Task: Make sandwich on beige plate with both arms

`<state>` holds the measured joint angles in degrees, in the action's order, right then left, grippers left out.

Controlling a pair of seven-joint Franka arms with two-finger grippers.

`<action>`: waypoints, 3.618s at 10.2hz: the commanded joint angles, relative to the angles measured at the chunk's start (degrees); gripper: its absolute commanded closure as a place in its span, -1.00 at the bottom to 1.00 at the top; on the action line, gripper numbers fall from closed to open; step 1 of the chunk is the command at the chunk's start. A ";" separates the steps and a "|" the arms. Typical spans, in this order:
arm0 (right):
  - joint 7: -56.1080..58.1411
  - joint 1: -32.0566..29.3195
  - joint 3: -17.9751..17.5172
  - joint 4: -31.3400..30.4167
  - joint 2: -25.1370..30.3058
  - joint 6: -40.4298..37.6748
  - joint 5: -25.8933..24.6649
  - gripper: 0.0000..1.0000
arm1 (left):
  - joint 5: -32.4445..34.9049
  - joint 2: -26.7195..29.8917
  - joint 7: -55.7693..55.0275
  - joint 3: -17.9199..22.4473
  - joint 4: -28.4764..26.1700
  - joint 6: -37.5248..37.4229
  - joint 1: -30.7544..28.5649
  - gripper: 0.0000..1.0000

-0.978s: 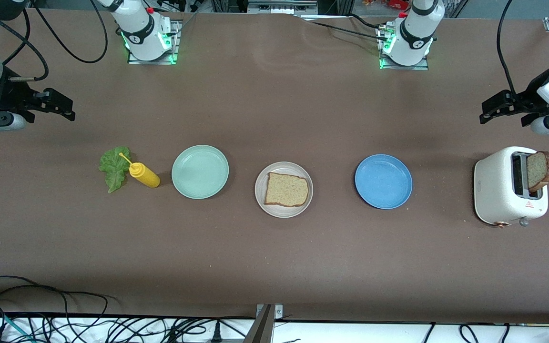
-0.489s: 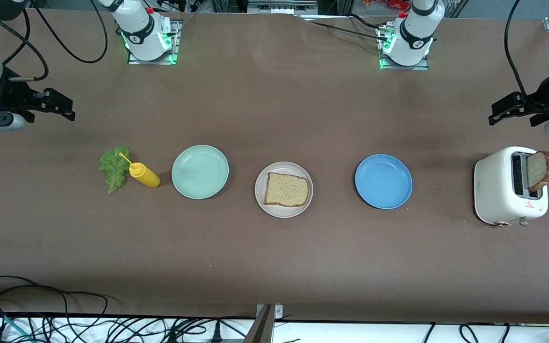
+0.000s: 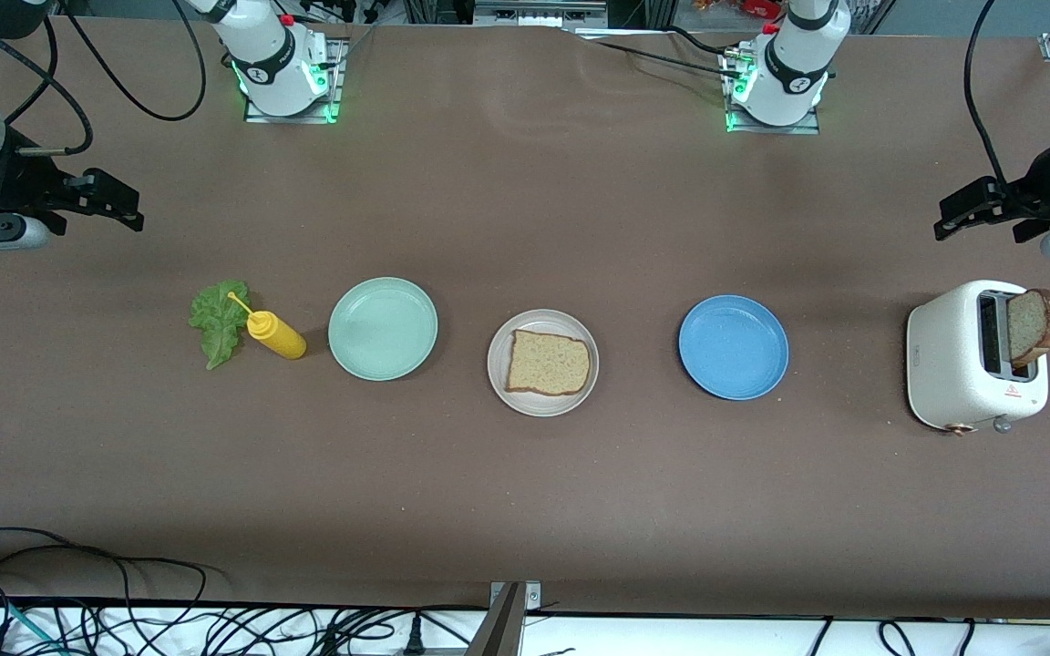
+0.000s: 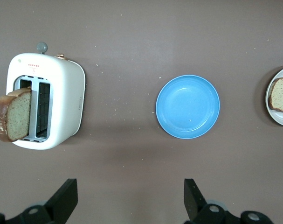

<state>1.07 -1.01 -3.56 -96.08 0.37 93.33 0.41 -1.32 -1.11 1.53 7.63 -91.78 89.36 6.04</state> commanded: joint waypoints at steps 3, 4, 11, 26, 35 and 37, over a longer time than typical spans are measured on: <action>0.43 -0.04 0.04 1.60 -0.55 -1.05 0.91 -1.00 | 1.94 -0.12 0.22 -0.42 0.72 0.11 -0.33 -1.00; 0.43 -0.04 0.13 1.60 -0.55 -1.05 0.91 -1.00 | 1.94 -0.12 0.22 -0.42 0.72 0.11 -0.33 -1.00; 0.60 -0.04 0.13 1.60 -0.55 -1.05 0.91 -1.00 | 2.03 -0.56 0.22 -0.68 0.72 0.29 -0.24 -1.00; 2.36 -4.61 1.18 1.42 -20.74 6.58 -3.13 -1.00 | 2.11 -1.09 0.22 -0.60 0.64 1.34 -0.24 -1.00; 2.45 -5.84 1.18 1.33 -39.83 20.66 -5.24 -0.57 | 2.11 -1.62 0.22 -0.60 0.55 2.13 -0.24 -1.00; 2.45 -5.67 1.18 1.33 -39.84 19.61 -5.24 0.55 | 2.11 -1.62 0.22 -0.60 0.46 2.13 -0.33 -1.00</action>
<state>2.84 -6.10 -1.83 -96.05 -39.31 114.26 -3.86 -1.28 -2.65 1.53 7.46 -91.78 91.24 6.01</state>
